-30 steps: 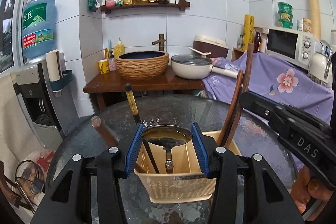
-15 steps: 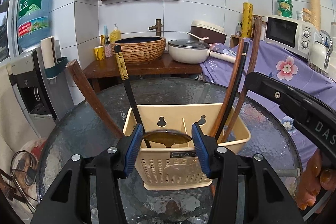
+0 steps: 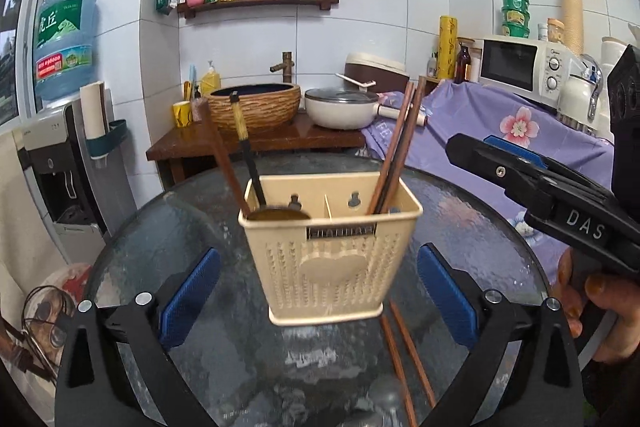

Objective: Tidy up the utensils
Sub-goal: 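Move both tools back down toward the remaining spoon and chopsticks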

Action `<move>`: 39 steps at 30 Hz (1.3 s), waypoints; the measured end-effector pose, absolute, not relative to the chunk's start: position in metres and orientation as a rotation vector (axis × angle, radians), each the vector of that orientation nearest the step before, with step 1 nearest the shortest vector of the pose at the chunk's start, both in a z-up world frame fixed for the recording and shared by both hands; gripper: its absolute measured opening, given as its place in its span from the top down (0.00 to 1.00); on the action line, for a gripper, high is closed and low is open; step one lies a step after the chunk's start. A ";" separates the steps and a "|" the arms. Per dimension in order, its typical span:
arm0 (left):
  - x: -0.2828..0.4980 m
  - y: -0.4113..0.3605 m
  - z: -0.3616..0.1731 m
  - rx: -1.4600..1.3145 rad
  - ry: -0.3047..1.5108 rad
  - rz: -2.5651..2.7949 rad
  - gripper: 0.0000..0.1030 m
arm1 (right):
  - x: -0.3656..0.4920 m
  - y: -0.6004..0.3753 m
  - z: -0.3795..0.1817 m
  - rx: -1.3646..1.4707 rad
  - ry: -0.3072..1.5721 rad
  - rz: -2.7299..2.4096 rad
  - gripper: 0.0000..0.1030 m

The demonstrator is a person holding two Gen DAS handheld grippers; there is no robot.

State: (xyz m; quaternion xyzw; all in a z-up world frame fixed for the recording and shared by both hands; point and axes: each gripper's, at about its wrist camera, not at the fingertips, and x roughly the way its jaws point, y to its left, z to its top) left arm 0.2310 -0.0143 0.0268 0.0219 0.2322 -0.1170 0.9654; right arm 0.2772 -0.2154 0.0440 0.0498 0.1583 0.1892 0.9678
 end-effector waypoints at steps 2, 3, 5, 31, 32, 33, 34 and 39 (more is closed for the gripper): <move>0.223 -0.010 0.022 0.047 0.471 -0.230 0.06 | 0.271 -0.216 0.037 0.086 0.353 0.380 0.28; 0.218 -0.008 0.017 0.056 0.477 -0.220 0.06 | 0.268 -0.217 0.032 0.077 0.371 0.378 0.27; 0.214 -0.005 0.010 0.070 0.501 -0.213 0.06 | 0.264 -0.218 0.022 0.076 0.408 0.376 0.26; 0.170 -0.003 -0.078 0.273 0.706 -0.260 0.16 | 0.270 -0.187 -0.110 -0.068 0.890 0.315 0.56; 0.169 -0.003 -0.079 0.280 0.711 -0.262 0.18 | 0.271 -0.186 -0.110 -0.075 0.892 0.309 0.57; 0.168 -0.003 -0.081 0.286 0.720 -0.269 0.21 | 0.272 -0.184 -0.111 -0.074 0.898 0.304 0.57; 0.168 -0.003 -0.083 0.291 0.730 -0.276 0.23 | 0.273 -0.183 -0.111 -0.079 0.906 0.299 0.59; 0.165 -0.002 -0.086 0.301 0.762 -0.324 0.24 | 0.282 -0.174 -0.112 -0.121 0.911 0.273 0.66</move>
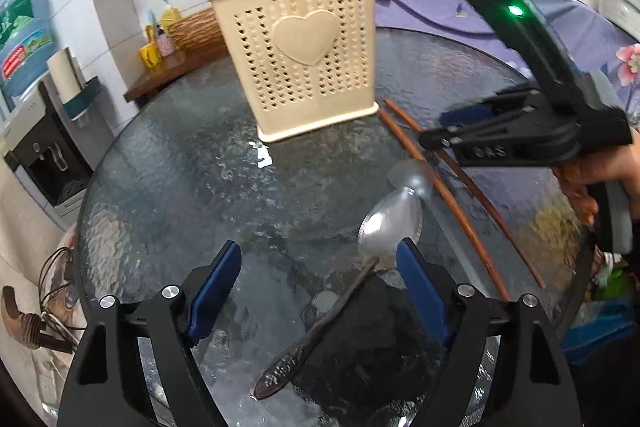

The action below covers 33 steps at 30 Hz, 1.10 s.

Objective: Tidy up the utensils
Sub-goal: 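Move both tools back down toward the remaining spoon and chopsticks, then grasp a second steel spoon with the left tool while the right tool grasps a wooden chopstick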

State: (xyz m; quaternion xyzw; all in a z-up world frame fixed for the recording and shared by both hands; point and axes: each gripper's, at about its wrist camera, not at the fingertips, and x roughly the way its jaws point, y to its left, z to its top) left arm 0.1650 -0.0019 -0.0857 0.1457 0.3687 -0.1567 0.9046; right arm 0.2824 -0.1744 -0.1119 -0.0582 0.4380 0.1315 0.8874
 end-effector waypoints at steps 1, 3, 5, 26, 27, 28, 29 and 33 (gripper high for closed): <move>0.165 -0.002 -0.087 0.305 0.772 -0.337 0.24 | 0.284 -0.174 -0.111 -0.123 0.910 0.274 0.66; 0.165 -0.004 -0.089 0.318 0.791 -0.355 0.24 | 0.289 -0.174 -0.111 -0.124 0.910 0.275 0.67; 0.166 -0.005 -0.091 0.326 0.806 -0.374 0.24 | 0.290 -0.172 -0.111 -0.126 0.911 0.276 0.71; 0.201 -0.039 -0.105 0.429 0.877 -0.560 0.31 | 0.313 -0.175 -0.106 -0.119 0.937 0.302 0.83; 0.202 -0.040 -0.104 0.432 0.880 -0.572 0.33 | 0.314 -0.174 -0.105 -0.122 0.935 0.302 0.83; 0.204 -0.042 -0.104 0.435 0.882 -0.579 0.35 | 0.314 -0.172 -0.105 -0.125 0.934 0.302 0.83; 0.205 -0.041 -0.104 0.436 0.886 -0.589 0.36 | 0.315 -0.172 -0.105 -0.129 0.932 0.305 0.83; 0.218 -0.036 -0.103 0.419 0.927 -0.655 0.42 | 0.312 -0.169 -0.106 -0.137 0.929 0.315 0.83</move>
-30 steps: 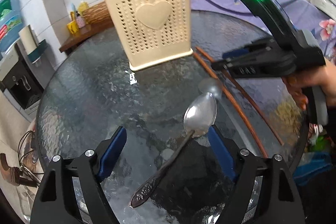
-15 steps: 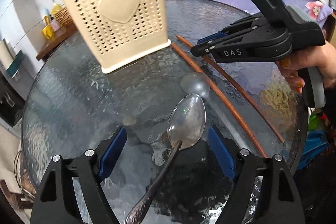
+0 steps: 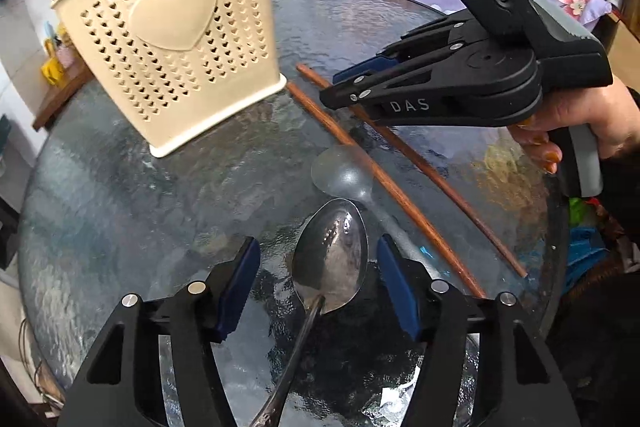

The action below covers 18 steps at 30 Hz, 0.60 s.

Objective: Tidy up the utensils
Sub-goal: 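Grasp a second steel spoon with the left tool while the right tool grasps a wooden chopstick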

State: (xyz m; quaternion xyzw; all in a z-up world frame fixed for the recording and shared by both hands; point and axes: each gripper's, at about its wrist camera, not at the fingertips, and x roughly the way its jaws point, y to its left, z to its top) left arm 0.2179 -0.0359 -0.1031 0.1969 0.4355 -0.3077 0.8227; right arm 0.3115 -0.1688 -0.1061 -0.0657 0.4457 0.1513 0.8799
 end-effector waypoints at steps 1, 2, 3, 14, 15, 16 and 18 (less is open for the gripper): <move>0.220 -0.035 -0.103 0.418 0.932 -0.668 0.42 | 0.312 -0.168 -0.106 -0.142 0.928 0.319 0.83; 0.223 -0.034 -0.104 0.414 0.942 -0.686 0.42 | 0.311 -0.168 -0.107 -0.147 0.926 0.322 0.83; 0.225 -0.033 -0.103 0.405 0.952 -0.697 0.43 | 0.310 -0.167 -0.107 -0.151 0.925 0.326 0.83; 0.227 -0.044 -0.099 0.434 0.947 -0.751 0.65 | 0.308 -0.165 -0.108 -0.162 0.927 0.340 0.83; 0.227 -0.048 -0.101 0.437 0.946 -0.750 0.65 | 0.308 -0.165 -0.108 -0.161 0.927 0.339 0.83; 0.227 -0.049 -0.101 0.435 0.947 -0.746 0.65 | 0.308 -0.166 -0.108 -0.162 0.927 0.340 0.83; 0.227 -0.050 -0.102 0.427 0.947 -0.739 0.65 | 0.308 -0.166 -0.108 -0.165 0.927 0.341 0.83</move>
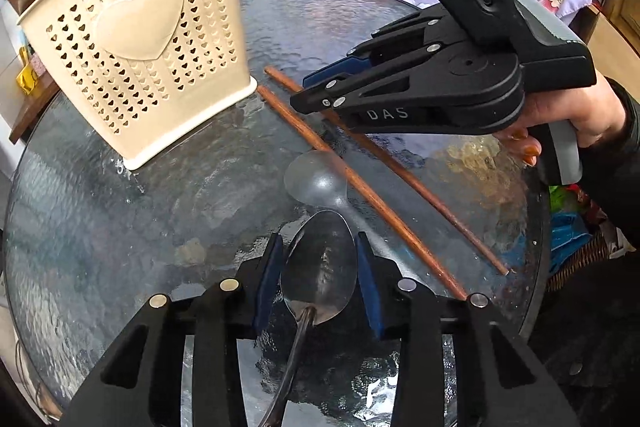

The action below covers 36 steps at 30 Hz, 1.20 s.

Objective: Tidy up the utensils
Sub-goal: 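Grasp a second steel spoon with the left tool while the right tool grasps a wooden chopstick, then lift the spoon and chopstick and carry both over the holder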

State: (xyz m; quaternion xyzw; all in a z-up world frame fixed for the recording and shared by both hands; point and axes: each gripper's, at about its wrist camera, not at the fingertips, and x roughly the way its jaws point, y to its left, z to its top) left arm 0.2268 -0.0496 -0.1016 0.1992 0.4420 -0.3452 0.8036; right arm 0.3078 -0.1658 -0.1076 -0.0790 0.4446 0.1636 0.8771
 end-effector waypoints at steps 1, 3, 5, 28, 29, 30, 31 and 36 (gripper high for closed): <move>0.227 -0.050 -0.102 0.424 0.944 -0.735 0.65 | 0.308 -0.165 -0.107 -0.165 0.928 0.342 0.84; 0.223 -0.049 -0.102 0.420 0.939 -0.721 0.65 | 0.307 -0.166 -0.107 -0.160 0.930 0.345 0.86; 0.221 -0.048 -0.102 0.425 0.929 -0.690 0.66 | 0.307 -0.167 -0.107 -0.150 0.928 0.345 0.87; 0.209 -0.009 -0.022 0.129 0.632 -0.528 0.66 | 0.295 -0.195 -0.090 0.021 0.889 0.366 0.93; 0.210 -0.009 -0.022 0.126 0.625 -0.528 0.66 | 0.293 -0.197 -0.089 0.039 0.887 0.369 0.93; 0.209 -0.009 -0.019 0.121 0.618 -0.526 0.66 | 0.292 -0.200 -0.087 0.056 0.882 0.370 0.93; 0.209 -0.008 -0.018 0.117 0.616 -0.525 0.66 | 0.290 -0.203 -0.084 0.069 0.873 0.371 0.93; 0.205 -0.007 -0.011 0.104 0.593 -0.521 0.66 | 0.281 -0.218 -0.063 0.139 0.802 0.393 0.93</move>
